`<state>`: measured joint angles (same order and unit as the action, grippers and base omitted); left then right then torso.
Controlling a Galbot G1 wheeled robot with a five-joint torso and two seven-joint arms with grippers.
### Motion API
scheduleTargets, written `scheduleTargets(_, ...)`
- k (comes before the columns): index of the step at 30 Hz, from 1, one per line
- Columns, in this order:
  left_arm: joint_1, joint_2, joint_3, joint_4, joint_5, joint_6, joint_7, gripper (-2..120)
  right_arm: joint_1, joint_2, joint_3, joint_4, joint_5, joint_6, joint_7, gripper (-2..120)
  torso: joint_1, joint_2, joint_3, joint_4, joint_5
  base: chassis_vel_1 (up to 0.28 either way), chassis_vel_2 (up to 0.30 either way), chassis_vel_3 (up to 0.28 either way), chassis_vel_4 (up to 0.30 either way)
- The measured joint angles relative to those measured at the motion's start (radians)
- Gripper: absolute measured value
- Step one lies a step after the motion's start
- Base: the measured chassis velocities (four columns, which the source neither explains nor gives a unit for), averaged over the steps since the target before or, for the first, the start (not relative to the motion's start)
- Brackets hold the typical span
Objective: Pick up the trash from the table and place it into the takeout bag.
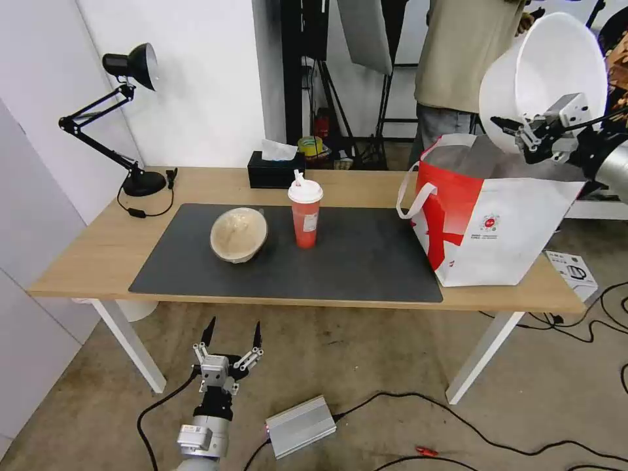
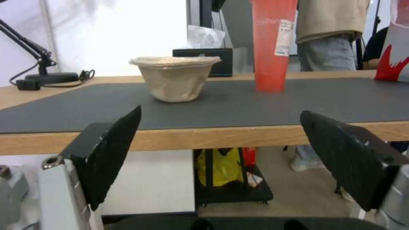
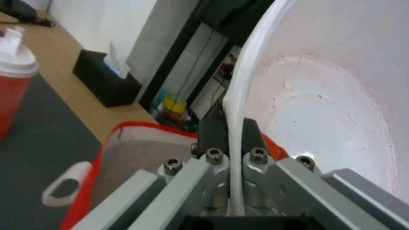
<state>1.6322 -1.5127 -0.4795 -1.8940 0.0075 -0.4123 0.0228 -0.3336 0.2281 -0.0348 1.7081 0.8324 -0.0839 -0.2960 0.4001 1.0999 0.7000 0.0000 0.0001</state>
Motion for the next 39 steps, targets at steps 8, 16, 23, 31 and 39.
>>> scheduleTargets(8, -0.003, -0.001, 0.006, 0.007, 0.002, 0.000, 0.002, 100, 0.008, 0.031, -0.021, -0.049, -0.029, -0.001, -0.016, 0, 0.000, 0.000, 0.000, -0.0001, 0.0000, 0.000, 0.000, 0.000, 0.000)
scheduleTargets(16, -0.007, -0.003, 0.007, 0.012, 0.005, 0.003, 0.004, 100, 0.061, 0.071, -0.078, -0.099, -0.058, -0.002, -0.030, 0, 0.000, 0.000, 0.000, -0.0001, 0.0000, 0.000, 0.000, 0.000, 0.000)
scheduleTargets(23, -0.006, -0.011, 0.007, 0.022, 0.010, 0.004, 0.004, 100, 0.137, 0.111, -0.158, -0.155, -0.083, 0.000, -0.042, 0, 0.000, 0.000, 0.000, 0.0000, -0.0001, 0.000, 0.000, 0.000, 0.000)
scheduleTargets(31, -0.006, -0.015, 0.005, 0.028, 0.011, 0.003, 0.004, 100, 0.168, 0.152, -0.192, -0.203, -0.109, 0.006, -0.052, 0, 0.000, 0.000, 0.000, 0.0000, -0.0001, 0.000, 0.000, 0.000, 0.000)
scheduleTargets(39, -0.011, -0.018, 0.003, 0.036, 0.011, 0.003, 0.005, 100, 0.178, 0.174, -0.207, -0.227, -0.125, 0.009, -0.065, 0, 0.000, 0.000, 0.000, 0.0000, -0.0001, 0.000, 0.000, 0.000, 0.000)
